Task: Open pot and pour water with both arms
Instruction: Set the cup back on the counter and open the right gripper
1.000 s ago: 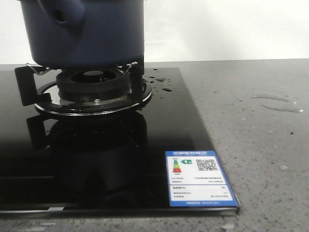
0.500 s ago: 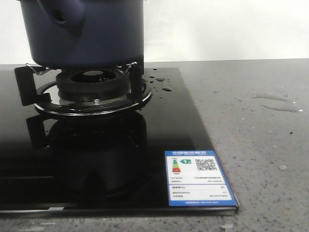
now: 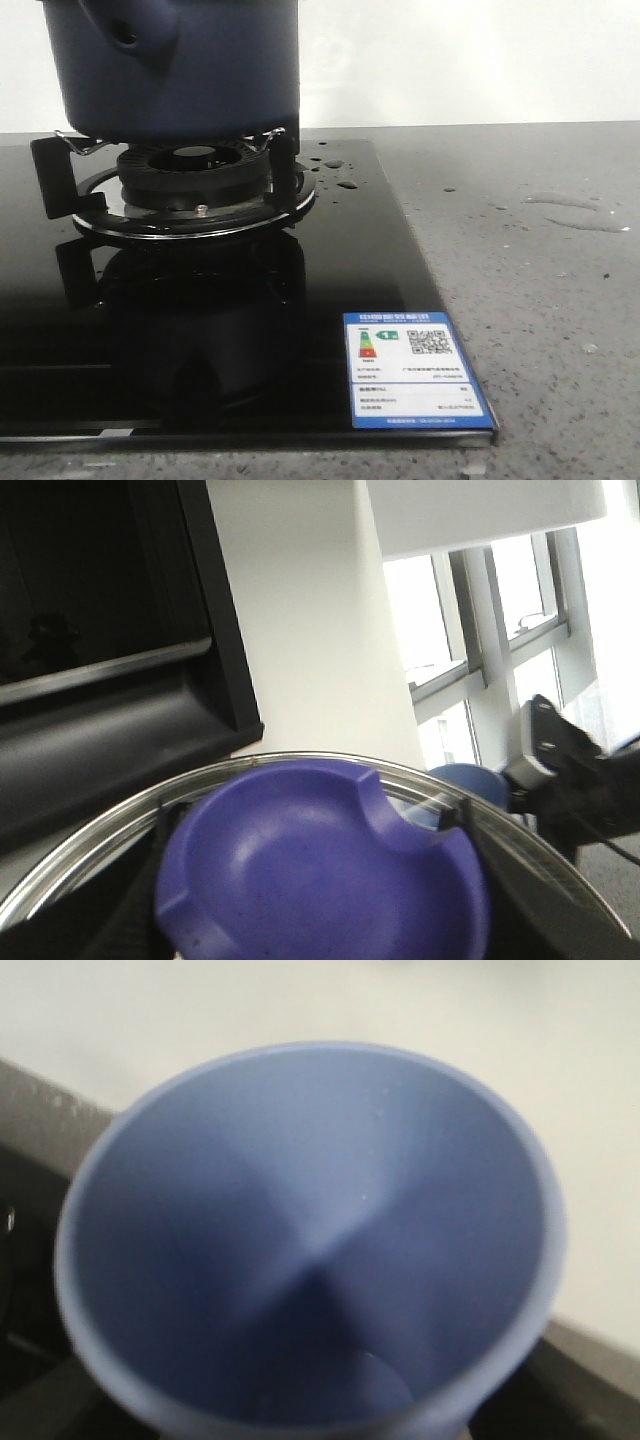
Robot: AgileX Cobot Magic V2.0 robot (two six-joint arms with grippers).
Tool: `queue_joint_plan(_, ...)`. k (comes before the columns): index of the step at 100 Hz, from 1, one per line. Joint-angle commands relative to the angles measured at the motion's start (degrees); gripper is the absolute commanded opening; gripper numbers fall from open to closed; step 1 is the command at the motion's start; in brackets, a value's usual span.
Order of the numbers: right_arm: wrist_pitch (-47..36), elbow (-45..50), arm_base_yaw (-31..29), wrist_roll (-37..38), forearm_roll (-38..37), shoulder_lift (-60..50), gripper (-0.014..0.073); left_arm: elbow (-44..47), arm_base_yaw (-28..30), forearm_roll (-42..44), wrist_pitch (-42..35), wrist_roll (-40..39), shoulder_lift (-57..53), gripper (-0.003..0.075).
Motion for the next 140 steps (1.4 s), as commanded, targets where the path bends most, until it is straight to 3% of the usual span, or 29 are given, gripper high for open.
queue_joint_plan(1,-10.8,7.2,-3.4,2.5,-0.9,-5.0,0.0185,-0.5,-0.3,-4.3,-2.1,-0.3,0.1,0.0261)
queue_joint_plan(23,-24.8,22.9,-9.8,3.1,0.3,-8.3,0.0185,2.0,-0.3,-4.6,-2.1,-0.3,0.1,0.0261)
queue_joint_plan(45,-25.3,26.6,-10.4,3.1,3.0,-8.3,0.0212,2.6,-0.3,-4.6,-2.1,-0.3,0.1,0.0261)
queue_joint_plan(52,-26.4,26.6,-10.4,3.1,3.0,-8.3,0.0314,2.6,-0.3,-4.6,-2.1,-0.3,0.1,0.0261)
queue_joint_plan(61,-27.8,26.6,-10.4,3.1,3.6,-8.3,0.0559,2.6,-0.3,-4.6,-2.1,-0.3,0.1,0.0261)
queue_joint_plan(67,-27.8,26.6,-10.4,3.1,5.0,-8.3,0.0673,2.6,-0.3,-4.7,-2.1,-0.3,0.1,0.0261)
queue_joint_plan(96,-29.3,26.1,-10.4,3.1,5.1,-8.6,0.0645,2.6,-0.3,-4.7,-2.1,-0.3,0.1,0.0261)
queue_joint_plan(129,-29.9,16.8,-10.4,3.1,5.1,-16.7,0.0642,2.6,-0.3,-5.3,-2.2,-0.1,6.0,0.0261)
queue_joint_plan(134,-30.8,16.0,-10.4,3.1,5.1,-18.0,0.0607,2.6,-0.3,-5.4,-2.2,0.3,8.0,0.0261)
queue_joint_plan(140,-32.5,15.9,-10.4,3.1,5.1,-19.5,0.0486,2.6,-0.3,-5.5,-2.2,0.4,10.7,0.0261)
